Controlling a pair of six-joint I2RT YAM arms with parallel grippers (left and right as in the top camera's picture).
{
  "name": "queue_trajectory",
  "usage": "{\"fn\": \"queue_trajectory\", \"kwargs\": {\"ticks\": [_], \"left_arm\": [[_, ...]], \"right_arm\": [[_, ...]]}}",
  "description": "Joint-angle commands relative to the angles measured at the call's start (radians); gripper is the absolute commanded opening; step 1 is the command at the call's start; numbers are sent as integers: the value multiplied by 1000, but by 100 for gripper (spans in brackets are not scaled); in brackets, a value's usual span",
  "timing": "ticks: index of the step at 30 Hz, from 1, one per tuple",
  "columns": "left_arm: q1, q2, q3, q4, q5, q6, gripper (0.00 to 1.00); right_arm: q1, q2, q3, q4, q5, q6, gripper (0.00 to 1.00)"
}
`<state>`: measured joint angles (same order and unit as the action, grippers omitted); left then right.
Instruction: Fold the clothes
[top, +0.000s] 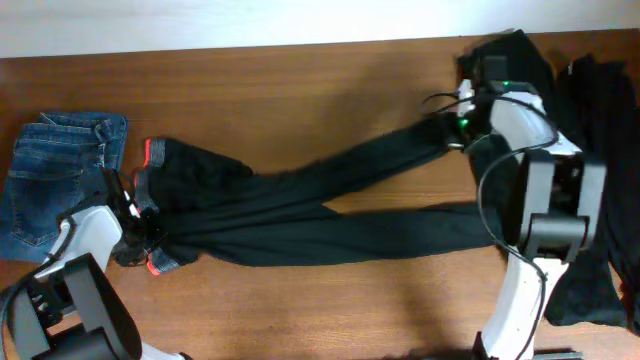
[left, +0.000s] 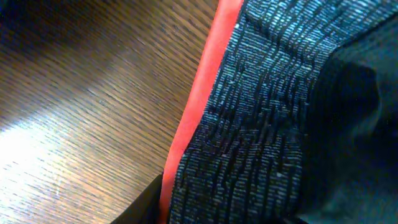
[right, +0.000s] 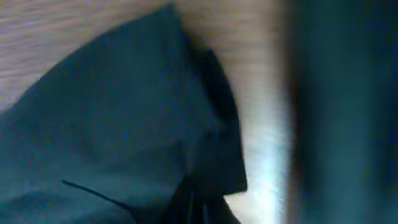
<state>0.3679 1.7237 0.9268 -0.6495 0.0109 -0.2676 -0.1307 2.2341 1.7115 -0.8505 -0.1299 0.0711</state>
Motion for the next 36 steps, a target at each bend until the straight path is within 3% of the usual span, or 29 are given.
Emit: {"fn": "queue_trajectory", "kwargs": {"ticks": [1,7,10,15,21,28,34,36], "left_arm": [[8,6,-11,10,11,11,32],[8,6,-11,10,11,11,32],[8,6,-11,10,11,11,32],[8,6,-11,13,11,11,32],[8,6,-11,13,11,11,32],[8,6,-11,14,11,11,32],[8,6,-11,14,11,11,33],[8,6,-11,14,11,11,37]], "right_arm": [[-69,-76,63,-43,142,55,4],[-92,-74,61,-108,142,69,5],[-90,-74,61,-175,142,68,18],[-94,-76,62,-225,143,65,19],[-95,-97,69,-243,201,69,29],[-79,-111,167,-280,217,51,30],[-23,-113,172,-279,180,-109,33],[10,-113,172,-279,124,-196,33]]}}
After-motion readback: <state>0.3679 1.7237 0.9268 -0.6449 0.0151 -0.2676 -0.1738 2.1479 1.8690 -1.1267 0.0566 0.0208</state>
